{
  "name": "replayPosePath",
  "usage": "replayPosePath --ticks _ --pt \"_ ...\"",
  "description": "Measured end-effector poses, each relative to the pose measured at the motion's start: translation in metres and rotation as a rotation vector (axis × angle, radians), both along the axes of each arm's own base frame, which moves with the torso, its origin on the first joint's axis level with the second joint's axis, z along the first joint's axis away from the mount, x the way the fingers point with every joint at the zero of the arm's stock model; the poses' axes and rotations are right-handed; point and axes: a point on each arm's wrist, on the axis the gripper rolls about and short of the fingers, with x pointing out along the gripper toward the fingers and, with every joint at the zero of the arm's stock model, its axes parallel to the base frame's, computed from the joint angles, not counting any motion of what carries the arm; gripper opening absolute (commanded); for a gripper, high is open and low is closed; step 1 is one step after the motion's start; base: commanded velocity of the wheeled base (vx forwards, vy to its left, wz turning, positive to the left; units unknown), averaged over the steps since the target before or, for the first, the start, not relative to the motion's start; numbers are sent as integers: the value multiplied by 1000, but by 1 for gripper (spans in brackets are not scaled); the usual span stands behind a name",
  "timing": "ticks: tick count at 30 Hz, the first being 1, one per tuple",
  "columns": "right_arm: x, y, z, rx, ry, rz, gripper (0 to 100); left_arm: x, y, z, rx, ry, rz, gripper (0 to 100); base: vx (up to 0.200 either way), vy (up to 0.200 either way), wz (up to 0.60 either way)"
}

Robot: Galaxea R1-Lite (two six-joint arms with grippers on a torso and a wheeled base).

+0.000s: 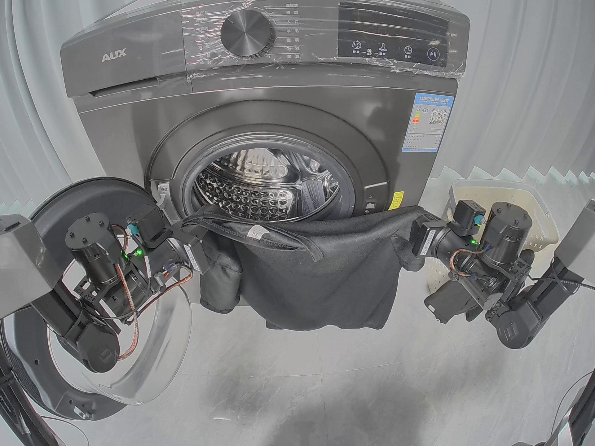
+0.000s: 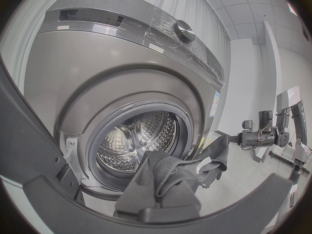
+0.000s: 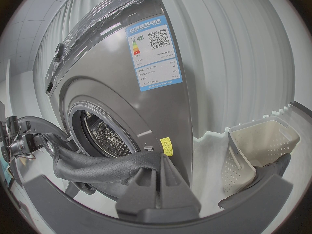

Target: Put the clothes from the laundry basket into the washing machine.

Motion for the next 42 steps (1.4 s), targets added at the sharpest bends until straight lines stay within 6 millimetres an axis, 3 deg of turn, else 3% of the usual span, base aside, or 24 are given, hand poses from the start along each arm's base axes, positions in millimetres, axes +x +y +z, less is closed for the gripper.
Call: replayPosePath --ticks 2,3,9,18,22,30,35,42 --pt "-1 0 1 0 -1 4 0 0 0 0 0 1 0 0 0 0 0" --pt "-2 0 1 1 -2 7 100 0 0 0 0 0 0 0 0 0 0" --pt "-12 5 -6 -18 27 50 100 0 -5 3 -14 -7 -16 0 0 0 0" --pt "-60 8 -53 -152 229 222 100 0 -23 15 -47 -49 -64 0 0 0 0" --pt "-72 10 -64 -179 272 267 100 0 -29 17 -54 -59 -80 0 0 0 0" --pt "-50 31 -54 -142 183 288 100 -2 -35 18 -56 -63 -97 0 0 0 0" --pt "-36 53 -52 -122 131 327 100 -3 -38 19 -60 -66 -106 0 0 0 0" --pt "-24 81 -63 -112 103 382 100 -6 -42 22 -65 -72 -124 0 0 0 0"
